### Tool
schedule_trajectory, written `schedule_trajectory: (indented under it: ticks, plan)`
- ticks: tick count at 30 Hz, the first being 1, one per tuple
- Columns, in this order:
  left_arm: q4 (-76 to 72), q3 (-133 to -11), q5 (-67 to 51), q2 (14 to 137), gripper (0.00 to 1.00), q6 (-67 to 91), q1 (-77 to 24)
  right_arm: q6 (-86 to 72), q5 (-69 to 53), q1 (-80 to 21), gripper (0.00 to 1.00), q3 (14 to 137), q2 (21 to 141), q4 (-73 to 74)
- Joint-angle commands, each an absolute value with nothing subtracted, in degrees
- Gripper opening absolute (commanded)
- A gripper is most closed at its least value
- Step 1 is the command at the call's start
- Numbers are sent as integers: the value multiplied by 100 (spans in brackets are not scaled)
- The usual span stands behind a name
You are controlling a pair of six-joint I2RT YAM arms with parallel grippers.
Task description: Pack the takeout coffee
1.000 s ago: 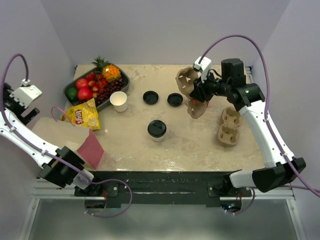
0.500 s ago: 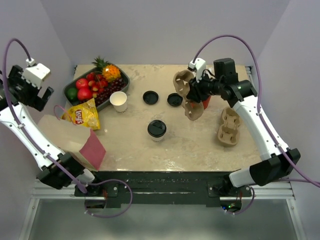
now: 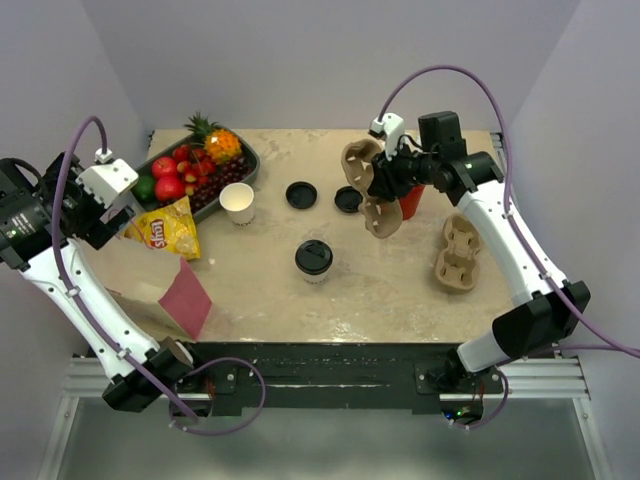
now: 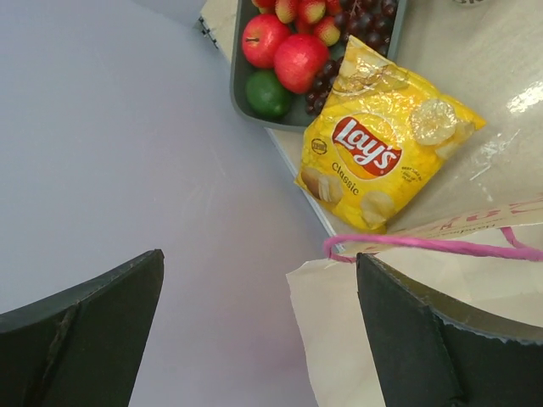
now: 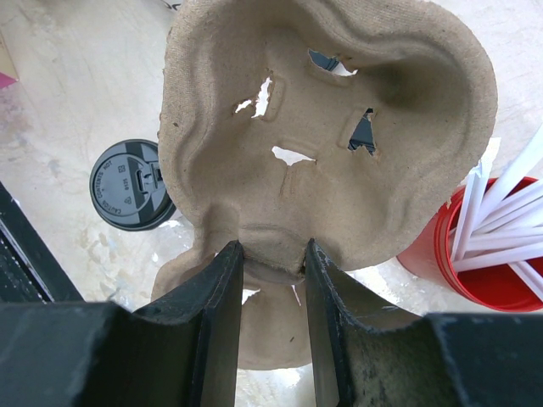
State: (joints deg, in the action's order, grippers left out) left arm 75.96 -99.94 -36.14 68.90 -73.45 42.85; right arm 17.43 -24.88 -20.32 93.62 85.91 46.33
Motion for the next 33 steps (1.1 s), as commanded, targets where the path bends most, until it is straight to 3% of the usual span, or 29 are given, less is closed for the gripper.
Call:
schedule_trajectory:
  ticks: [1,11,23,33]
  plan:
    - [7567,-9870,-3288,6829,100,-7761,4175,1617,-2558,-2074,29,9650,8613,4588]
    - [7567,-10011,-2066,6847,100,-7540,4122,1380,-2557,-2074,29,9291,8464,4430]
    - [7576,-9564,-2610,6618,100,-7778,3973,1362,-2601,-2074,30,9273,8534,4421]
    - [7559,-8718,-2592,6723,91,-8349,3621,1257,-2540,-2083,31,9106,8394,4360]
